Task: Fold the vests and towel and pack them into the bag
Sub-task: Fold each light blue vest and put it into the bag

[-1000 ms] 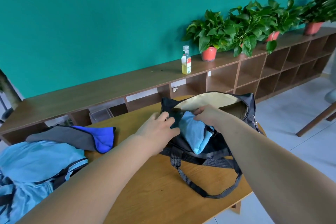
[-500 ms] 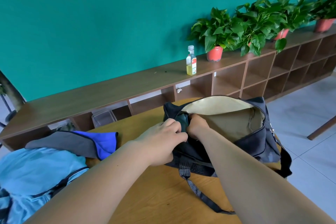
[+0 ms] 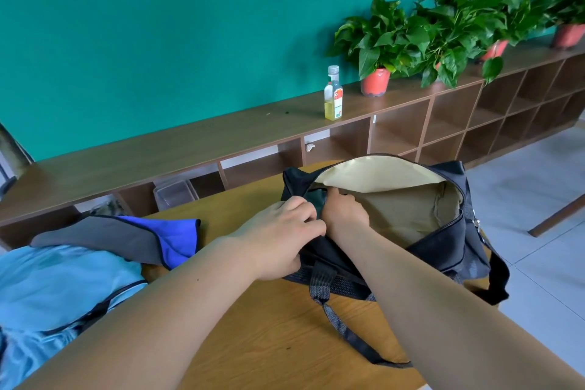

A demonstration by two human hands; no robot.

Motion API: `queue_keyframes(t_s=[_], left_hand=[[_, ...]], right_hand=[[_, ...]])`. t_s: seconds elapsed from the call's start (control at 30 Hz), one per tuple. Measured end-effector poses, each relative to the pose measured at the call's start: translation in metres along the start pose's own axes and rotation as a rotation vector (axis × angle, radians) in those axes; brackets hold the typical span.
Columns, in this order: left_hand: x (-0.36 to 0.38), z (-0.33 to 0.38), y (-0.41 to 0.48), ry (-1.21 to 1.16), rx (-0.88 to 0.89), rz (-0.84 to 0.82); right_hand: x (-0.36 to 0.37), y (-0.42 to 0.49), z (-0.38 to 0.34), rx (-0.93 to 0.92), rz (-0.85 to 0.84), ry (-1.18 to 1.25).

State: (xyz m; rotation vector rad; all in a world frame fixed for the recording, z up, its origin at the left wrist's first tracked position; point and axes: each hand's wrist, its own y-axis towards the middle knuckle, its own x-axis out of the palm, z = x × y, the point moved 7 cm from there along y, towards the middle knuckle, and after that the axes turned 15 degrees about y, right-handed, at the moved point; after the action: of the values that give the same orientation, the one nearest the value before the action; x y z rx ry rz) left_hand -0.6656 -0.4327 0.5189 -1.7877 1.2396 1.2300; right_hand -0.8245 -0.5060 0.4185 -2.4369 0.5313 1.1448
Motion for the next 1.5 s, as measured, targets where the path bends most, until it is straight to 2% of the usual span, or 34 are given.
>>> queue_keyframes(t_s=[0.17, 0.27, 0.33, 0.4, 0.47, 0.53, 0.73, 0.83, 0.97, 1.17, 1.33, 1.5], left_hand=[[0.002, 0.000, 0.000, 0.002, -0.010, -0.014], [0.002, 0.001, 0.000, -0.008, -0.014, -0.039], [0.002, 0.002, 0.000, -0.021, -0.020, -0.060], [0.004, 0.001, 0.000, -0.041, -0.034, -0.078], [0.007, -0.002, 0.000, -0.062, -0.056, -0.107], [0.009, -0.003, 0.001, -0.072, -0.066, -0.132], [0.010, -0.002, 0.005, -0.111, -0.085, -0.161], [0.007, -0.005, 0.003, -0.097, -0.098, -0.150], [0.006, -0.011, -0.008, -0.015, -0.106, -0.148], [-0.012, -0.018, -0.033, 0.012, -0.177, -0.107], [-0.026, -0.019, -0.062, 0.026, -0.258, -0.160], [-0.041, -0.015, -0.104, 0.050, -0.354, -0.188]], right_hand=[[0.050, 0.016, 0.004, 0.024, -0.317, 0.024], [0.050, 0.019, 0.014, 0.053, -0.301, 0.036], [0.039, 0.013, 0.007, -0.049, -0.237, 0.036], [0.036, 0.015, 0.007, -0.132, -0.176, 0.164], [0.040, 0.014, 0.010, -0.144, -0.214, 0.231], [0.049, 0.013, 0.015, -0.068, -0.283, 0.196], [0.058, 0.006, 0.013, -0.059, -0.373, -0.257], [0.039, -0.007, 0.001, -0.033, -0.397, -0.245], [0.003, -0.030, -0.015, -0.147, -0.319, -0.274], [-0.034, -0.053, -0.031, -0.190, -0.279, -0.246], [-0.064, -0.091, -0.052, -0.212, -0.229, -0.354], [-0.073, -0.142, -0.093, -0.299, -0.157, -0.362]])
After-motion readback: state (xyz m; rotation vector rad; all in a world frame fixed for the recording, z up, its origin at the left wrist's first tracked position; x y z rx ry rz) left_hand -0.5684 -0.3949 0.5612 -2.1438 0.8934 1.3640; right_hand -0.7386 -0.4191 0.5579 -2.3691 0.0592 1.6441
